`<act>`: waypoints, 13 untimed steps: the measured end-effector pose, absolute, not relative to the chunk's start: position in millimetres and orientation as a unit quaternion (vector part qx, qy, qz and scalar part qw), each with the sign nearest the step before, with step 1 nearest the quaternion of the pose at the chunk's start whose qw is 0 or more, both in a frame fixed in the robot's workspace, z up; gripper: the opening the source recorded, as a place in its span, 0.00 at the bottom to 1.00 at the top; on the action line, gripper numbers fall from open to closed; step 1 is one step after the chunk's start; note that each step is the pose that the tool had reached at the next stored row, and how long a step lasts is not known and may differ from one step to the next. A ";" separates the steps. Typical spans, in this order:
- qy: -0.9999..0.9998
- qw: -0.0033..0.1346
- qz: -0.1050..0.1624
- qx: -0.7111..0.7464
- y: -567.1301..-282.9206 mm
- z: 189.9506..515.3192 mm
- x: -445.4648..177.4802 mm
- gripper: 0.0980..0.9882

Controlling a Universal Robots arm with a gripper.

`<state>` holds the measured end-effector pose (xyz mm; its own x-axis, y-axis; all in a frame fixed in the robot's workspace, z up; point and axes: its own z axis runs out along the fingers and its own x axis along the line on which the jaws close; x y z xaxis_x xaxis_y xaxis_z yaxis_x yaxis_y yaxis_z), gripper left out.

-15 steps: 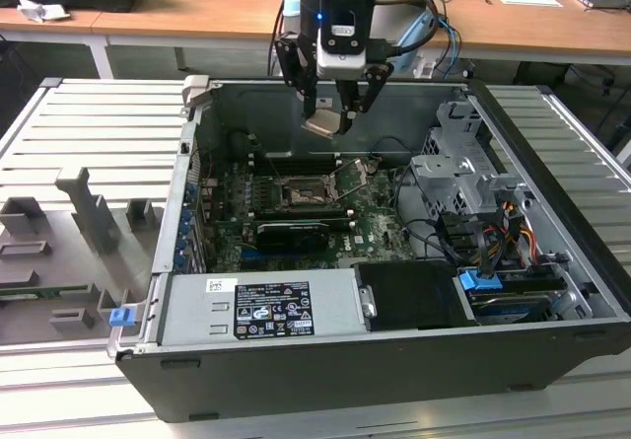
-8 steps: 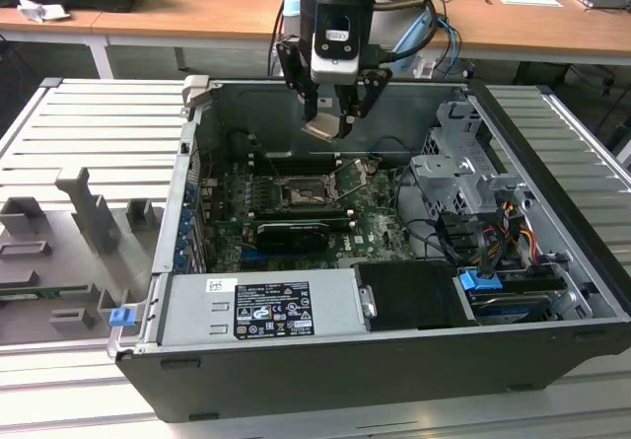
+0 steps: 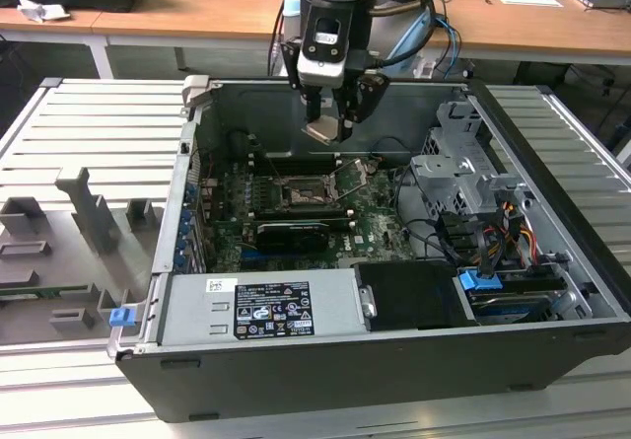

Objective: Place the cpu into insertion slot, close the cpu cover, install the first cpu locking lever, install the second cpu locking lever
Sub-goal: 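Place the cpu into insertion slot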

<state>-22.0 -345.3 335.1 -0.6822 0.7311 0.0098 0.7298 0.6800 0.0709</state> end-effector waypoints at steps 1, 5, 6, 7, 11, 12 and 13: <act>0.914 0.010 0.034 0.404 -345.3 334.8 -22.0 0.50; 0.896 0.011 0.034 0.443 -345.3 332.9 -22.0 0.50; 0.893 0.012 0.034 0.448 -345.3 332.6 -22.0 0.50; 0.891 0.012 0.034 0.453 -345.3 332.4 -22.0 0.50; 0.880 0.013 0.034 0.474 -345.3 331.4 -22.0 0.50; 0.877 0.013 0.033 0.479 -345.3 331.2 -22.0 0.50; 0.874 0.013 0.033 0.484 -345.3 331.0 -22.0 0.50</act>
